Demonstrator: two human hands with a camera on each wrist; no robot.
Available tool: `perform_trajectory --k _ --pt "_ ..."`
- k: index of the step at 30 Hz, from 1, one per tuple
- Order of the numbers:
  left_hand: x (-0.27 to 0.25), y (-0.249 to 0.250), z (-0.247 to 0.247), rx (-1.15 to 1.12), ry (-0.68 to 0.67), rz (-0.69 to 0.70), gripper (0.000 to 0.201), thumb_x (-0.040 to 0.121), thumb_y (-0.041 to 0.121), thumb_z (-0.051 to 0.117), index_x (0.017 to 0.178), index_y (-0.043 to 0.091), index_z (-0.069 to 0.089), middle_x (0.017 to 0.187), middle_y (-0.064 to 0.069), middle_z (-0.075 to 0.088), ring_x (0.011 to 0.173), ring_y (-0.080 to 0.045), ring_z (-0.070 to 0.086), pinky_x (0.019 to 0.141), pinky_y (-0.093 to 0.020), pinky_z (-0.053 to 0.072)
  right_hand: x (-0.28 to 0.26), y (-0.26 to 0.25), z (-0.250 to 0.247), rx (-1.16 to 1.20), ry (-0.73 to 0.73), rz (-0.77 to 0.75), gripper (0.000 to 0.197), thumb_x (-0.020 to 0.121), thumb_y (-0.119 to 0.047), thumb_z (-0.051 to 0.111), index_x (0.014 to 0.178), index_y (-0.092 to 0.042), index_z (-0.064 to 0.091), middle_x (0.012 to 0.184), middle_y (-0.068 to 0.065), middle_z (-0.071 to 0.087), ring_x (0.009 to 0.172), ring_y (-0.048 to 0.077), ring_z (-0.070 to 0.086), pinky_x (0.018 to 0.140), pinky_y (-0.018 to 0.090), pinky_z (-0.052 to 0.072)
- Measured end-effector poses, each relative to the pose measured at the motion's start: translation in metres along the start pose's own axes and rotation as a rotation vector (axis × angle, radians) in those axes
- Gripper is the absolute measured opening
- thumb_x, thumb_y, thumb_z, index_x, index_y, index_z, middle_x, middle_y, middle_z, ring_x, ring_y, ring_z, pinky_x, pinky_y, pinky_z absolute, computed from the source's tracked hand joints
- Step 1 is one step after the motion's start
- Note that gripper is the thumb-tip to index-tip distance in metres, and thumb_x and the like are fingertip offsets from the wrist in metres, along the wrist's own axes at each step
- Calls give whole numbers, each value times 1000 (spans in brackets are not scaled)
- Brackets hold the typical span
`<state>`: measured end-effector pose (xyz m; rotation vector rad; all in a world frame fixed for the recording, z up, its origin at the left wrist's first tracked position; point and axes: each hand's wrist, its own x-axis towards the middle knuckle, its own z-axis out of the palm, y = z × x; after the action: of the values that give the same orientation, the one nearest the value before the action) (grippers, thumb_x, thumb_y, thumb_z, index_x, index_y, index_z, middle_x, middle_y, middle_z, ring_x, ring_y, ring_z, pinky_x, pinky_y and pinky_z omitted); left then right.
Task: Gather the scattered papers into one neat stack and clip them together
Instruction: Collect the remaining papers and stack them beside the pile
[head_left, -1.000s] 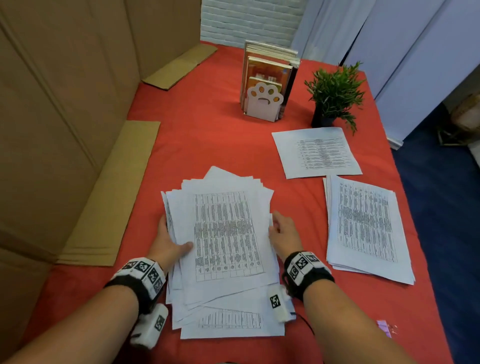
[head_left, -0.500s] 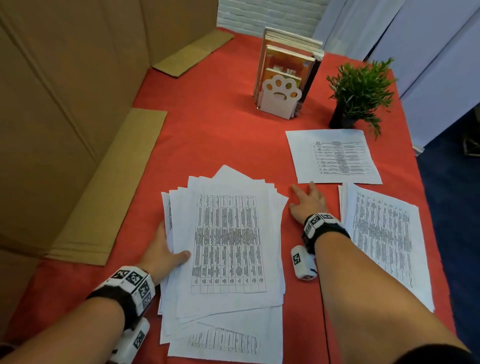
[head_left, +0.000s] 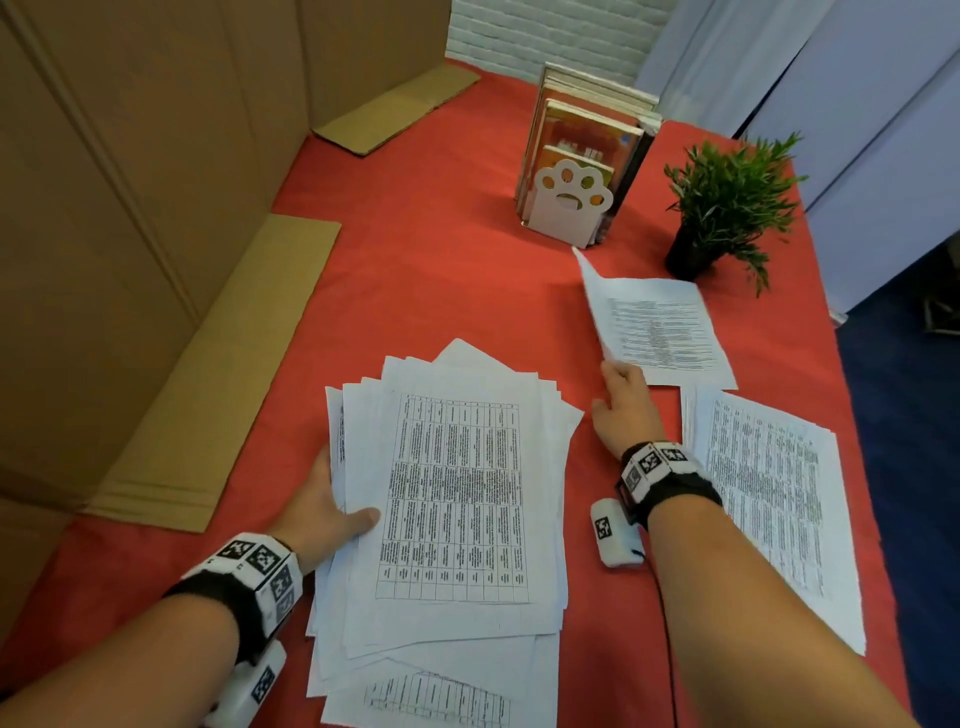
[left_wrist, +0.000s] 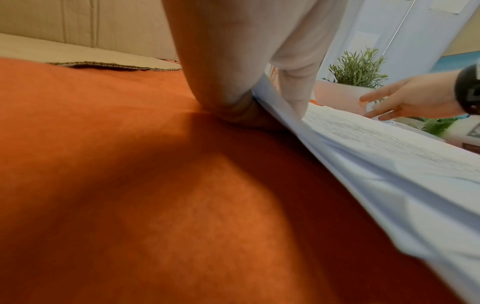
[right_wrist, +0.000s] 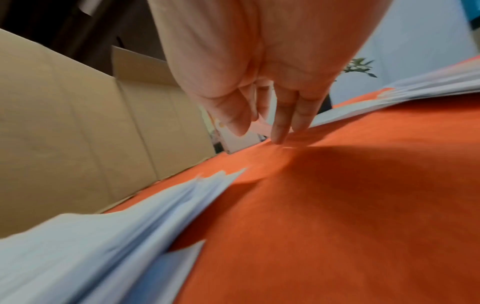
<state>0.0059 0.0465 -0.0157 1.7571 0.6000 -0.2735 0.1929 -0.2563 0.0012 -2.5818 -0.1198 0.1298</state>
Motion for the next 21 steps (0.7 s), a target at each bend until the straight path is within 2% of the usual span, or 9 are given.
perform_trajectory --k 3,6,9,11,12,14,17,19,21 --pt "1 -1 -1 -17 -8 -11 91 71 1 75 142 24 22 125 3 51 119 -23 52 104 -48 41 -36 -12 11 84 36 -154 40 83 3 53 123 -3 59 129 8 52 109 23 58 91 9 31" --pt "-1 -2 -1 -58 19 -8 102 70 7 77 145 30 11 139 0 46 126 -24 48 106 -49 39 -79 -22 21 138 -16 -250 31 82 4 54 108 -4 68 115 5 61 101 16 60 88 8 37" --pt "-11 2 2 -9 224 8 106 73 4 73 148 29 2 149 -10 31 132 -27 39 111 -45 31 -121 -28 26 150 -34 -340 23 82 4 56 95 -6 72 104 2 66 92 4 58 82 -5 33" --pt "-24 10 2 169 415 55 92 76 2 68 147 22 14 147 -17 24 129 -33 38 109 -40 30 -144 -27 28 128 -57 -322 19 82 -2 58 89 -10 74 101 -2 67 92 4 58 79 -7 33" --pt "-30 14 1 235 483 111 79 78 0 63 145 17 24 145 -18 25 127 -34 40 108 -38 31 -155 -27 26 117 -81 -288 20 82 -7 55 87 -11 75 99 -4 68 92 4 59 78 -7 33" --pt "-36 20 0 282 506 212 53 83 -2 53 134 12 43 138 -16 35 120 -31 46 102 -31 34 -173 -26 20 114 -189 -209 30 77 -18 47 81 -11 76 94 -4 70 88 6 62 76 -2 37" --pt "-28 19 1 312 368 202 35 88 1 47 121 5 56 122 -18 52 109 -30 55 96 -33 43 -190 -24 7 29 -363 -58 27 68 -13 46 70 -12 73 88 0 72 88 18 66 76 21 48" --pt "-21 16 3 355 311 117 36 85 8 53 120 1 56 118 -23 55 107 -36 56 96 -37 45 -195 -20 3 21 -316 75 26 73 -4 51 61 -22 65 87 1 74 87 20 66 75 27 50" --pt "-16 12 5 383 271 41 40 79 10 62 117 0 56 115 -24 57 104 -38 58 92 -38 49 -197 -16 3 100 -156 206 31 74 1 49 63 -25 60 82 1 73 83 22 65 76 30 51"
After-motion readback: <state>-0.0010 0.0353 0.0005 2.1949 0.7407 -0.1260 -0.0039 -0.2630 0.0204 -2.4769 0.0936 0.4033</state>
